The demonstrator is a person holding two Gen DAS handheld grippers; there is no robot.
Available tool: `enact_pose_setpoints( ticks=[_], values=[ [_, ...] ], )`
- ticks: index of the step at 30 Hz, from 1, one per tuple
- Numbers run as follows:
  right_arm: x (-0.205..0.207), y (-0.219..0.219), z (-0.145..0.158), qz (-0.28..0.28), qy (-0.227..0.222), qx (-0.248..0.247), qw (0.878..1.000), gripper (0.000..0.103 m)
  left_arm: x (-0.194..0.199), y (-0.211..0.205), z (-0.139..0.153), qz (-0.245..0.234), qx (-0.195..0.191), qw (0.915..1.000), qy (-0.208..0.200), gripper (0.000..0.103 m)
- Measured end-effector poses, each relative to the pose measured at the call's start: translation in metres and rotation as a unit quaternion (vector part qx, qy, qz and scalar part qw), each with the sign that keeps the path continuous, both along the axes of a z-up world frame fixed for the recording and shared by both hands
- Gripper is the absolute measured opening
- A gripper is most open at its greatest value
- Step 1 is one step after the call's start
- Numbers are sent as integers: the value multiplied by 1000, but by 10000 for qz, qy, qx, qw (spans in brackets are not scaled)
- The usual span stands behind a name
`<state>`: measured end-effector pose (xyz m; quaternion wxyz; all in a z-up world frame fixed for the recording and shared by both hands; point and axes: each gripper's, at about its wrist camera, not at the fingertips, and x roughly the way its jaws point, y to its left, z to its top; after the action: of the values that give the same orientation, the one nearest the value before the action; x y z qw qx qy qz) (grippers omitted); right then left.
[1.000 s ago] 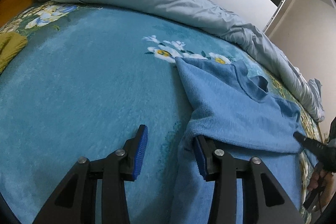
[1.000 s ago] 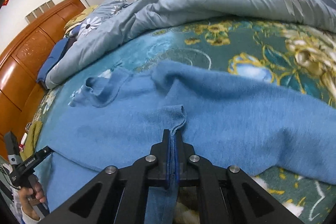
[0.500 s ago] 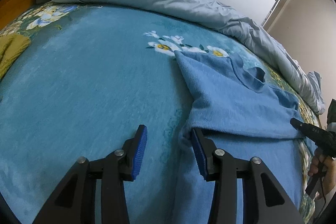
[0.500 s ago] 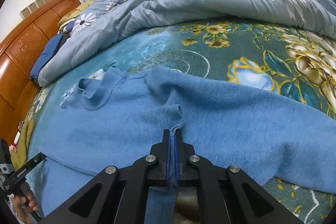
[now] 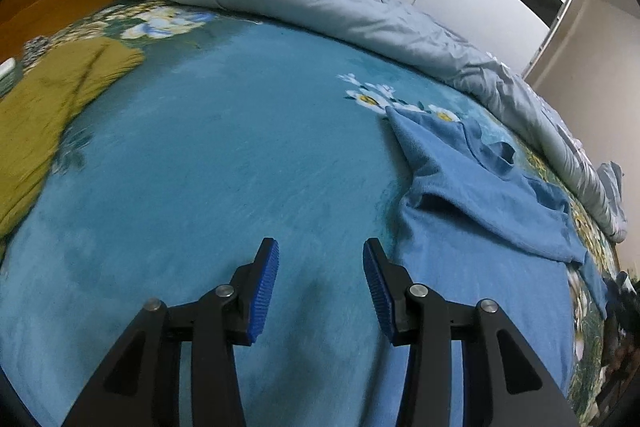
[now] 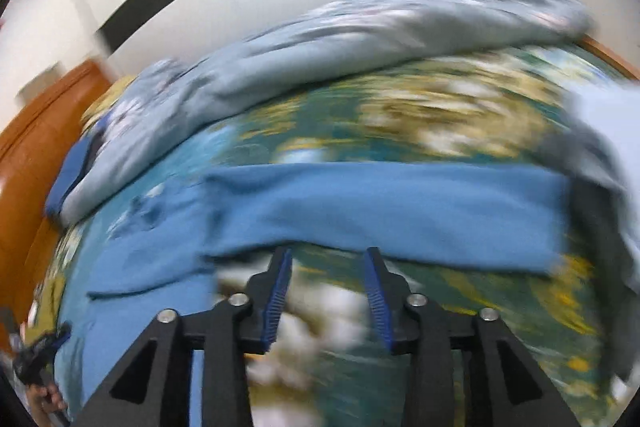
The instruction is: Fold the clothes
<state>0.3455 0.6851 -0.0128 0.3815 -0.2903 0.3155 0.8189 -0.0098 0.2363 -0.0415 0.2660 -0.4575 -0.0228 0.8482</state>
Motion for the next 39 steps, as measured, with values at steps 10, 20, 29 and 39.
enact_pose_setpoints(
  ticks=[10, 20, 29, 39],
  values=[
    [58, 40, -16, -1167, 66, -357, 9925, 47, 16, 7, 4, -127, 223, 9995, -180, 46],
    [63, 56, -23, -1601, 414, -520, 9849, 36, 10, 3, 4, -85, 199, 9997, -102, 46],
    [50, 56, -1, -1432, 198, -250, 9892, 0, 5, -5, 0, -78, 306, 9992, -237, 46],
    [62, 50, -6, -1774, -183, -368, 9833, 18, 4, -13, -2, -68, 390, 9988, -288, 46]
  ],
)
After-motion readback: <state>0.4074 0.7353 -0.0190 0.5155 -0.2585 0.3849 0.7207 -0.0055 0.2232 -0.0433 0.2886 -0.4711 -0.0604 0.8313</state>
